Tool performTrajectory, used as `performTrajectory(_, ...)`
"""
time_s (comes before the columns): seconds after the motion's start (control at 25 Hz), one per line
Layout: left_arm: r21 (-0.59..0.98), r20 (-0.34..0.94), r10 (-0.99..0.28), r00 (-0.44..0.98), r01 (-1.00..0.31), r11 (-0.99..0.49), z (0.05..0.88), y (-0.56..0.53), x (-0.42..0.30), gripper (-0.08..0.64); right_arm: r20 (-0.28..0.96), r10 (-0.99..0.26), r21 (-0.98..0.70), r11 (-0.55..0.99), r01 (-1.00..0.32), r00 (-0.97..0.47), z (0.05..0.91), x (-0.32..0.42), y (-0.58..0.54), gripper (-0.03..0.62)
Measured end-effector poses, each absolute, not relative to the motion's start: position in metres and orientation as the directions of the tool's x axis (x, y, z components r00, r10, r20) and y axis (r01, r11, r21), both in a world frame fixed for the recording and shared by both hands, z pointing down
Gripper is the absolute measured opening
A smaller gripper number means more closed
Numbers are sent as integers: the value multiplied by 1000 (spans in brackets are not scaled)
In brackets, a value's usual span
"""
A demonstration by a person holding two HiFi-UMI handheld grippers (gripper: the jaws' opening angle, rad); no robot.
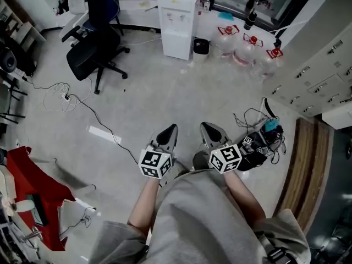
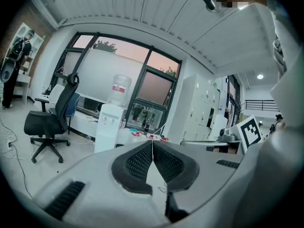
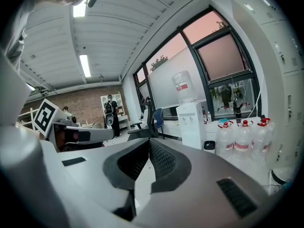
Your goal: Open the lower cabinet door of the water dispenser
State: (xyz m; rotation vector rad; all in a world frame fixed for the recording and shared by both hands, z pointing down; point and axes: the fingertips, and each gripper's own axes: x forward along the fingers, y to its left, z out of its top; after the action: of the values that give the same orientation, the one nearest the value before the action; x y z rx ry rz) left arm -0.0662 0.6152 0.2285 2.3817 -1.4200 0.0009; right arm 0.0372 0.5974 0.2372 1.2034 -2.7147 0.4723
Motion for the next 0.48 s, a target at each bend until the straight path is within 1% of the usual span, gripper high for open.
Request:
performTrajectory(0.24,327,201,-839,505,-842,-429,239,599,-65,13,266,-713,-255,597,-761,-649,248,45,579,12)
performTrajectory(0.48,327,215,-838,502,-845,-423,242,554,-65,12,269,-704,-290,591,-753,-657,256,39,531,12)
